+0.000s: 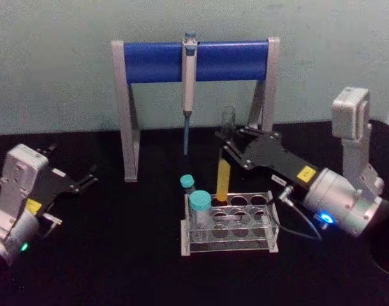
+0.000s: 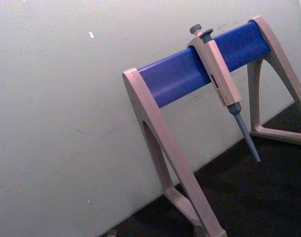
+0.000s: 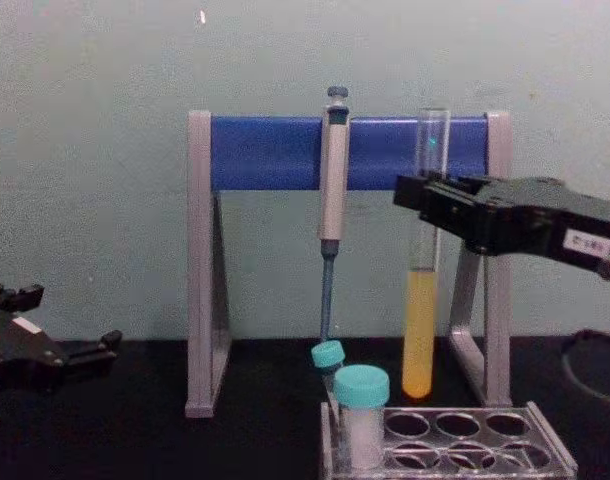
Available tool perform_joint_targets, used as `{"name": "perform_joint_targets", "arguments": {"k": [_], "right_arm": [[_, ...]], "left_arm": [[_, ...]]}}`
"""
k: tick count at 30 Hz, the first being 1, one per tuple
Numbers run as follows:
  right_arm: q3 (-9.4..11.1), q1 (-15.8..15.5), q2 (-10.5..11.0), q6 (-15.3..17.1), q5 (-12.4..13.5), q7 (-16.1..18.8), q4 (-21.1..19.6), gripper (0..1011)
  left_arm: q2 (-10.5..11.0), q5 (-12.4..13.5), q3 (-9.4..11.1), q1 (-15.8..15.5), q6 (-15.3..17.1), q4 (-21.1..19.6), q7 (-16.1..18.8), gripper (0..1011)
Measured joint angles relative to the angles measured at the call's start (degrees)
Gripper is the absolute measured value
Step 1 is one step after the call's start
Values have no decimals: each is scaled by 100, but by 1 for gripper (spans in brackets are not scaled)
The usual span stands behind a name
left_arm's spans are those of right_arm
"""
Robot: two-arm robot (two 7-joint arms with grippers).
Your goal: Pick up the test tube from the test tube rack, shake it, then place it back into the test tube rack.
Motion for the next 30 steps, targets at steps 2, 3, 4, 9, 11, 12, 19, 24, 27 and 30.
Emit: {"name": "perform_joint_targets", "arguments": {"k": [2, 3, 4, 9, 11, 12, 19, 24, 27, 30], "right_arm": [[-34, 91, -27, -8, -6, 21, 95, 232], [-49, 136, -43, -13, -8, 27, 143, 233], [-72, 221, -70, -22, -11, 42, 227, 233], [-99, 464, -120, -45, -42, 47, 476, 233], [-97, 510, -120, -40, -70, 8, 522, 233], [-93, 525, -120, -35, -79, -16, 536, 232], [-10, 559, -88, 77, -255, -299, 558, 232], [62, 504, -92, 155, -354, -455, 505, 233], [109, 467, -109, 161, -388, -484, 478, 233], [140, 434, -114, 162, -405, -500, 447, 233]], "left_arm": [[0, 0, 0, 0, 0, 0, 0, 1001], [0, 0, 0, -1, 0, 0, 0, 1001], [0, 0, 0, 0, 0, 0, 0, 1001], [0, 0, 0, -1, 0, 0, 0, 1001], [0, 0, 0, 0, 0, 0, 0, 1001], [0, 0, 0, 0, 0, 0, 0, 1001], [0, 0, 0, -1, 0, 0, 0, 1001], [0, 0, 0, 0, 0, 0, 0, 1001], [0, 0, 0, 0, 0, 0, 0, 1001], [0, 0, 0, 0, 0, 0, 0, 1001]]}}
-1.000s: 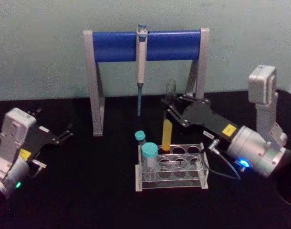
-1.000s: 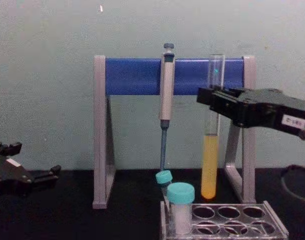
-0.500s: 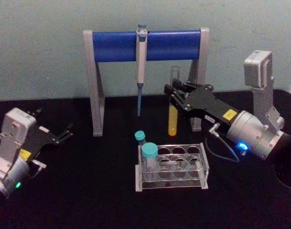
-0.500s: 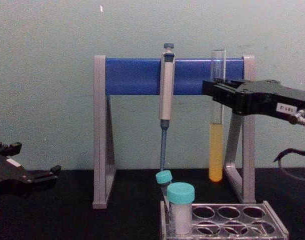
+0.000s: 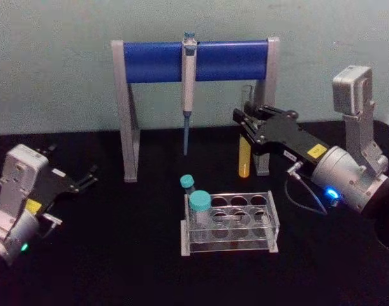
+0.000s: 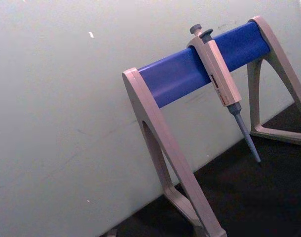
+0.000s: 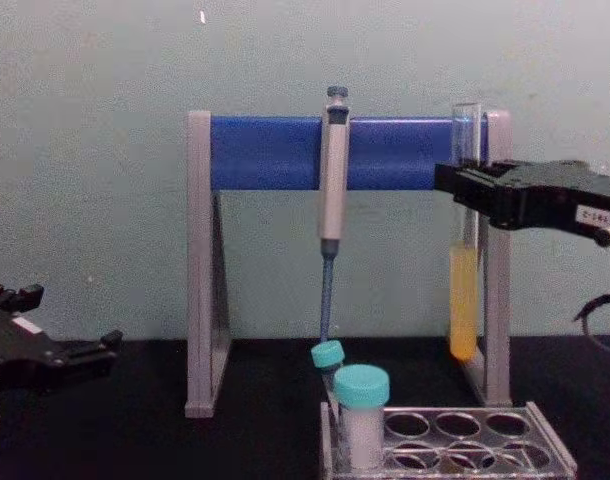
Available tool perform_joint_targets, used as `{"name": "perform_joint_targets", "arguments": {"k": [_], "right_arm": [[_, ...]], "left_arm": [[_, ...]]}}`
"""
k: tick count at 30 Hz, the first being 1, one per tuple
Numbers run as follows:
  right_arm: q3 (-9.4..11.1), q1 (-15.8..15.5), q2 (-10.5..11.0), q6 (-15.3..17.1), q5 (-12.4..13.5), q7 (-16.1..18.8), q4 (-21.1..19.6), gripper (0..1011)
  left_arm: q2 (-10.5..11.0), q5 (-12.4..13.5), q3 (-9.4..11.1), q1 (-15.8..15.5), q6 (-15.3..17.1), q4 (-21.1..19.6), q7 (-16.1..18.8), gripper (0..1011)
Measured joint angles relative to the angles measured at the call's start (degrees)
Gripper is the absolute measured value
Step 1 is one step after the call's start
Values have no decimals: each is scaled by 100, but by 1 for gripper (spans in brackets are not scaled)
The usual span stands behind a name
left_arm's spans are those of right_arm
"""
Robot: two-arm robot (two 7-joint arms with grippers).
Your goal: Pick up the test tube from the test tube rack, shake it, then place it back into the test tube rack.
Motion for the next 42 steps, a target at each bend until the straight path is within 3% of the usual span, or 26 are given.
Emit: {"name": "perform_joint_targets", "arguments": {"k": [7, 17, 24, 30, 34, 42], "right_arm": [[134, -182, 56, 51, -25, -68, -206, 232], [341, -727, 317, 311, 63, -119, -836, 232], [276, -846, 411, 444, 252, 92, -1025, 232], [27, -666, 383, 469, 391, 340, -908, 233], [-160, -388, 309, 413, 417, 469, -668, 232], [-314, 107, 193, 255, 370, 545, -198, 233]], "left_arm": [[0, 0, 0, 0, 0, 0, 0, 1001], [0, 0, 0, 0, 0, 0, 0, 1001], [0, 0, 0, 0, 0, 0, 0, 1001], [0, 0, 0, 0, 0, 0, 0, 1001], [0, 0, 0, 0, 0, 0, 0, 1001], [0, 0, 0, 0, 0, 0, 0, 1001]]}}
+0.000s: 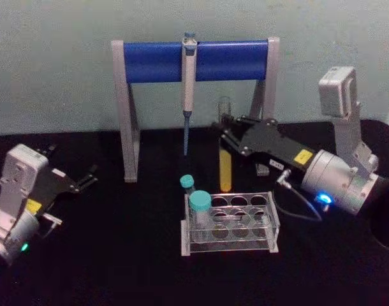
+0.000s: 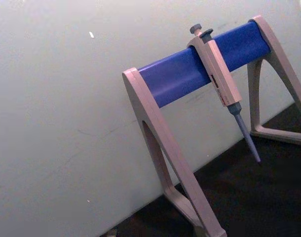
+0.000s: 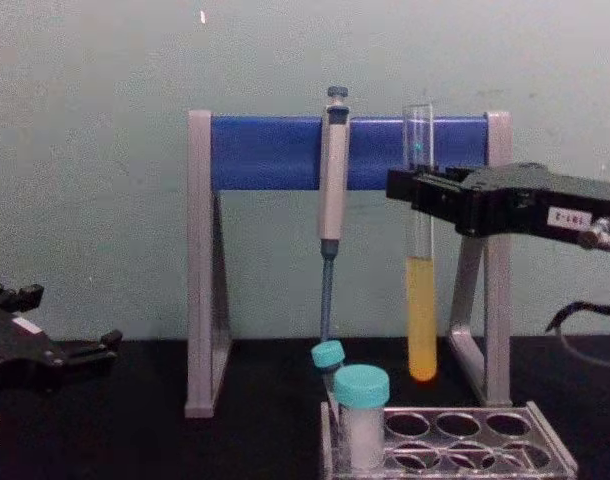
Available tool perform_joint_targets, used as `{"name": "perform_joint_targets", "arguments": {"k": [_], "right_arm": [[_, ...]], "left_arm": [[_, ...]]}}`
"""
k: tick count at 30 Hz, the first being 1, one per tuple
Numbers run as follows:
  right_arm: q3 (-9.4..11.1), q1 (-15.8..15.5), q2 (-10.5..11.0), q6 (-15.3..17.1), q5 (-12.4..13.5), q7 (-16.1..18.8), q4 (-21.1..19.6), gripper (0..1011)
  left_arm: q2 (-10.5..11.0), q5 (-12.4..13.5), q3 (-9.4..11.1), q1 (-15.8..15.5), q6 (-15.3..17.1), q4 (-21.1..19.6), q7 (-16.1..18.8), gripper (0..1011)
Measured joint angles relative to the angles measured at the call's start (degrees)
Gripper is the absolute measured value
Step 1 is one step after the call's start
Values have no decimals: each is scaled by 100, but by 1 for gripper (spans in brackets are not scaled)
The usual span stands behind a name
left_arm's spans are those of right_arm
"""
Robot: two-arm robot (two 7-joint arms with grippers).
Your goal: Pick up the test tube from the test tube rack, shake it, then place it back into the test tube rack.
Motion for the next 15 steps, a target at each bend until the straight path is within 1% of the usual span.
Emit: {"name": "perform_joint_targets", "arguments": {"k": [2, 5, 9, 15], "right_arm": [[-7, 112, -14, -37, -26, -1, 130, 233], [7, 192, -7, -54, -51, -38, 217, 232], [72, 194, 38, -58, -66, -116, 229, 233], [172, 107, 101, -59, -76, -212, 156, 232]], "left_arm": [[0, 0, 0, 0, 0, 0, 0, 1001], [0, 0, 0, -1, 0, 0, 0, 1001], [0, 0, 0, 0, 0, 0, 0, 1001], [0, 0, 0, 0, 0, 0, 0, 1001]]}}
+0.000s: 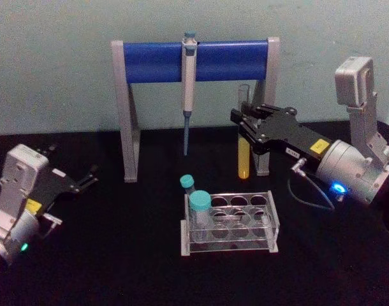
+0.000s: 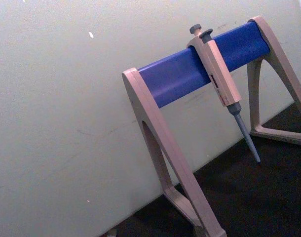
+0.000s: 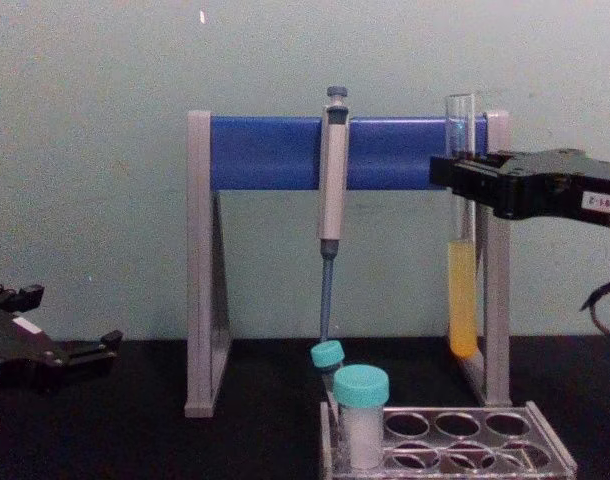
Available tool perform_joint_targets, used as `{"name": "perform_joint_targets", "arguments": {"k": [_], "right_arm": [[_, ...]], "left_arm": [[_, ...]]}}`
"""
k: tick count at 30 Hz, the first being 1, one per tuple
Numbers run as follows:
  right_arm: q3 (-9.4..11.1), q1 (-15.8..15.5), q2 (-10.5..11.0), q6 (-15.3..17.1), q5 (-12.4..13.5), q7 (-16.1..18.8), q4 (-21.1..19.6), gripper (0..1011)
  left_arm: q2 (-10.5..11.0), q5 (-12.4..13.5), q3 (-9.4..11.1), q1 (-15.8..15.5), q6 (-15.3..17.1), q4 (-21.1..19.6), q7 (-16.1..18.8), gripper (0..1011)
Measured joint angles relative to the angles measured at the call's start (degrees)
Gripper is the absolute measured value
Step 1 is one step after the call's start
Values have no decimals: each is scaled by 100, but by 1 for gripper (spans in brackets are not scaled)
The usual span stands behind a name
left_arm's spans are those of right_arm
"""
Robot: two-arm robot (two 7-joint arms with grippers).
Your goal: Pick up the test tube from the test tube rack, shake it, then place it back into the test tube rack.
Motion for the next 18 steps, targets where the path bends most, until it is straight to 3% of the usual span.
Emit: {"name": "perform_joint_targets", "arguments": {"k": [18], "right_arm": [[62, -75, -26, -25, -3, -38, -60, 233]], "left_arm": [[0, 0, 0, 0, 0, 0, 0, 1001]]}}
